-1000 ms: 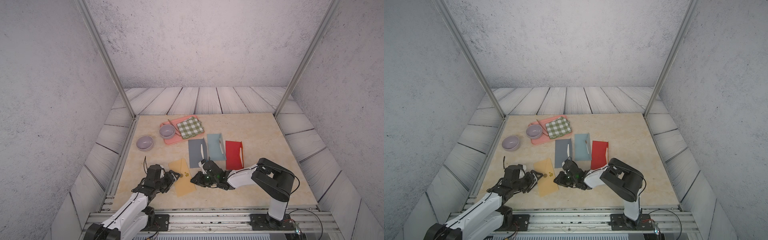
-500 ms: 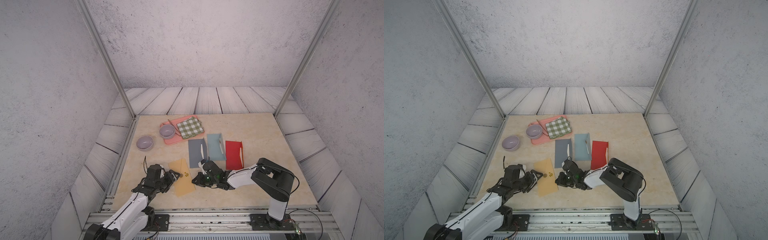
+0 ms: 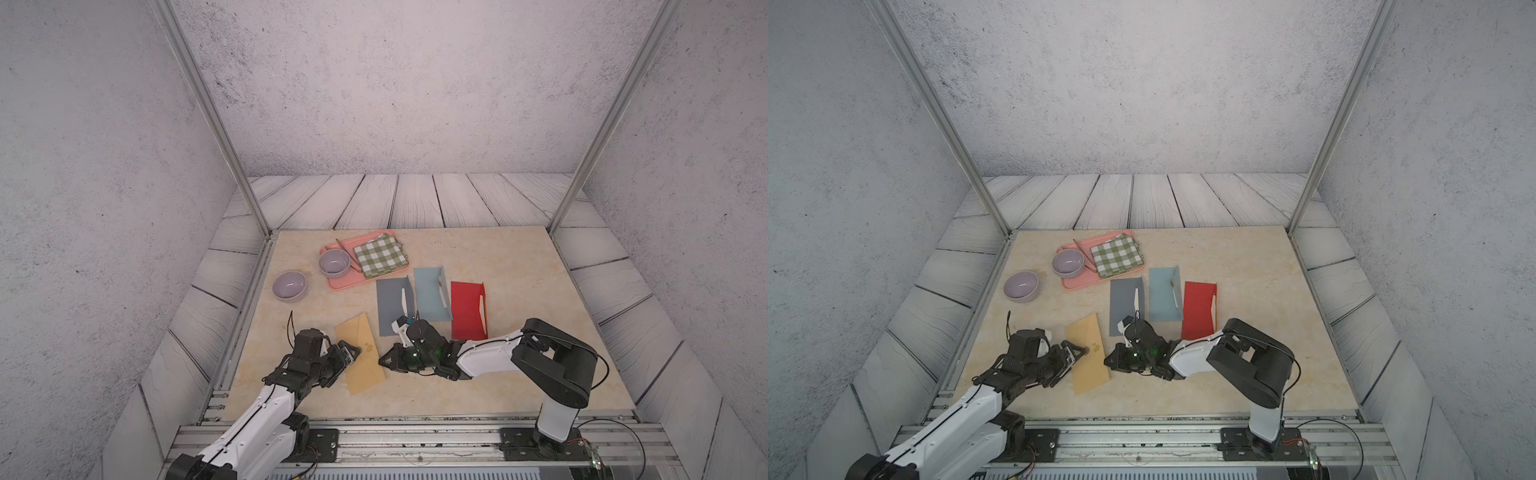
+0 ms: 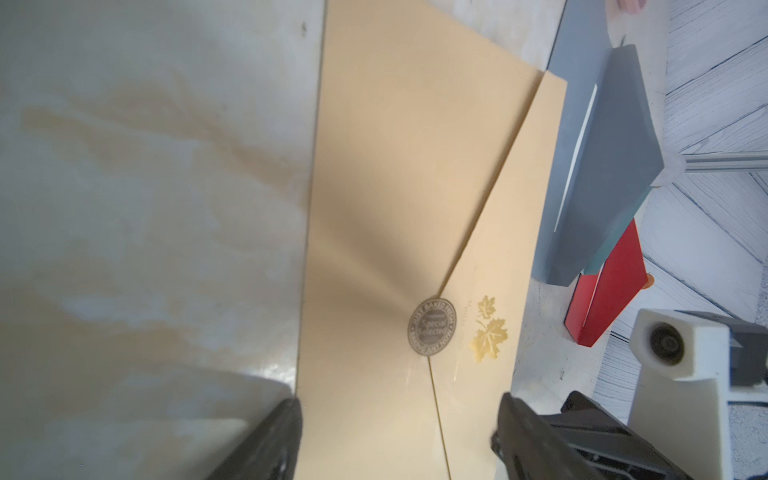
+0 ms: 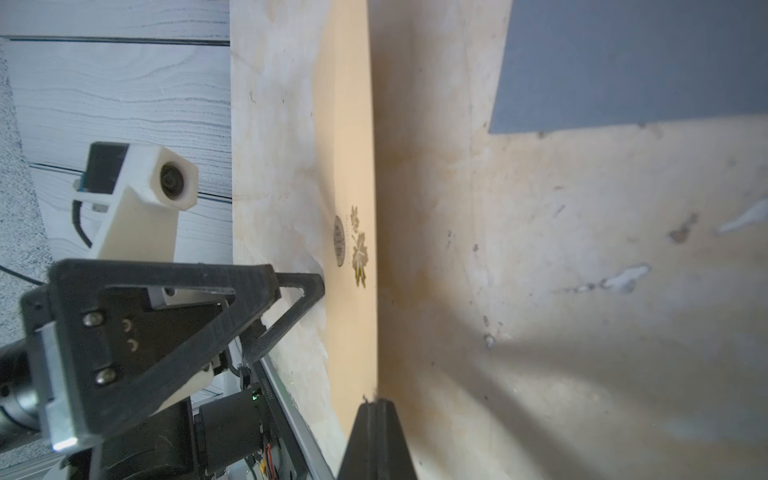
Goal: Open the envelope
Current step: Pick up the envelope from the center of the board.
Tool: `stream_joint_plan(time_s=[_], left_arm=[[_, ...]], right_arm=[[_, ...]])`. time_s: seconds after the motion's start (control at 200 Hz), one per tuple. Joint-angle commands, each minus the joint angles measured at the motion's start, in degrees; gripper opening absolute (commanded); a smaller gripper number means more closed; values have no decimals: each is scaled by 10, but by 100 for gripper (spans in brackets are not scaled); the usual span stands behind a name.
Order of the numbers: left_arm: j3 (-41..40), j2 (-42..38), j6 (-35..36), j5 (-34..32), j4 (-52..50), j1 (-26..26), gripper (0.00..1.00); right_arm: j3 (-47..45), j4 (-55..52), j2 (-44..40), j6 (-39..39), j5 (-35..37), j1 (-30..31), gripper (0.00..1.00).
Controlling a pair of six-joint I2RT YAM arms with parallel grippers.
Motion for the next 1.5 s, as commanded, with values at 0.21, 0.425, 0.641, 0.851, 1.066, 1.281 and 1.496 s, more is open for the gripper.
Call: stream_joint_plan(time_s=[0.21,0.425,0.641,0.851,1.066,1.281,1.496], left_arm=[[-62,13,-15,6,-55,-3,76],[-55,11,-11,1,-69,-3,75],[-13,-7,2,-3,-112,-3,78],[65,-83,-3,6,-118,-3,82],[129,-101,-16,22,45,-3,86],[247,13,33,111,162,-3,90],[324,120,20,182,258,-3,86]], right_arm=[[39,22,38,-11,-40,4,21],[42,-14,27,-25,-21,4,6],[44,-125,-40,-95,36,1,0],[52,-215,-146,-192,37,-27,0],[45,-235,-251,-252,-43,-94,0],[44,-232,-326,-296,-93,-148,0],[52,-175,-332,-293,-191,-183,0]])
